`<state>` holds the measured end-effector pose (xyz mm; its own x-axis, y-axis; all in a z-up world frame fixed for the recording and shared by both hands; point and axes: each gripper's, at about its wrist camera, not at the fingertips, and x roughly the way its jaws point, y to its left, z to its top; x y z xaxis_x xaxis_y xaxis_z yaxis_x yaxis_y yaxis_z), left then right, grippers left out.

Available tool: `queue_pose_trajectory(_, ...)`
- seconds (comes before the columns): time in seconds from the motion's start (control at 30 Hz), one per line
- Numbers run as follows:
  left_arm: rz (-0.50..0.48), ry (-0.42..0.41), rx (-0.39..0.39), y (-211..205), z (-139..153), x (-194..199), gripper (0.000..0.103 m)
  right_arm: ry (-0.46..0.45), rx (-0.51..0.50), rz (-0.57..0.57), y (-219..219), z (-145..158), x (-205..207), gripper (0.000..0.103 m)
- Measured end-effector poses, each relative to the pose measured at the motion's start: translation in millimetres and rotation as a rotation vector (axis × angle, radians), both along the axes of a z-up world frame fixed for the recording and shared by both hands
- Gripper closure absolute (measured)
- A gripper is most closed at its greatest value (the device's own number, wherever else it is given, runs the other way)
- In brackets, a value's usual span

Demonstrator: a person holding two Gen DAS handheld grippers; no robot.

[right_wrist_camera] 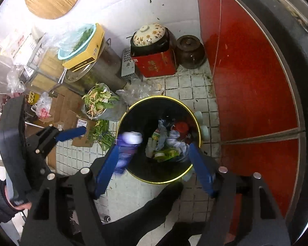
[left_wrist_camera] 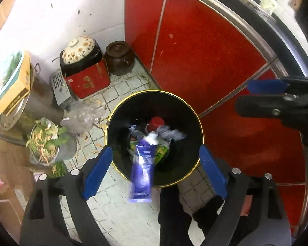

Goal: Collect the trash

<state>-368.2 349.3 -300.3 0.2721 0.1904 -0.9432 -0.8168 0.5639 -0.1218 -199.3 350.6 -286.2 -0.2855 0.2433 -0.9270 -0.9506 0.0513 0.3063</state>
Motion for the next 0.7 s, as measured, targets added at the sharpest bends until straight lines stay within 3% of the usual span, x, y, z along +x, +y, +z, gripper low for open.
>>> queue_pose_trajectory(0.13, 0.037, -0.006, -0.013, 0.3, 8.7, -8.7, 0.019, -0.005, 0.013, 0.003, -13.8, 14.5, 0.2, 0.029)
queue_pose_trajectory(0.33, 0.01, 0.003, 0.01, -12.0, 38.9, -0.6, 0.019, -0.033, 0.062, -0.051, -49.9, 58.5, 16.9, 0.026)
queue_pose_trajectory(0.5, -0.075, 0.02, 0.063, -38.2, 86.8, 28.5, 0.014, -0.061, 0.119, -0.16, -105.7, 115.3, 48.0, 0.018)
queue_pose_trajectory(0.7, -0.284, 0.035, 0.116, -90.0, 146.1, 98.7, 0.011, -0.16, 0.191, -0.345, -208.9, 183.8, 96.5, 0.009)
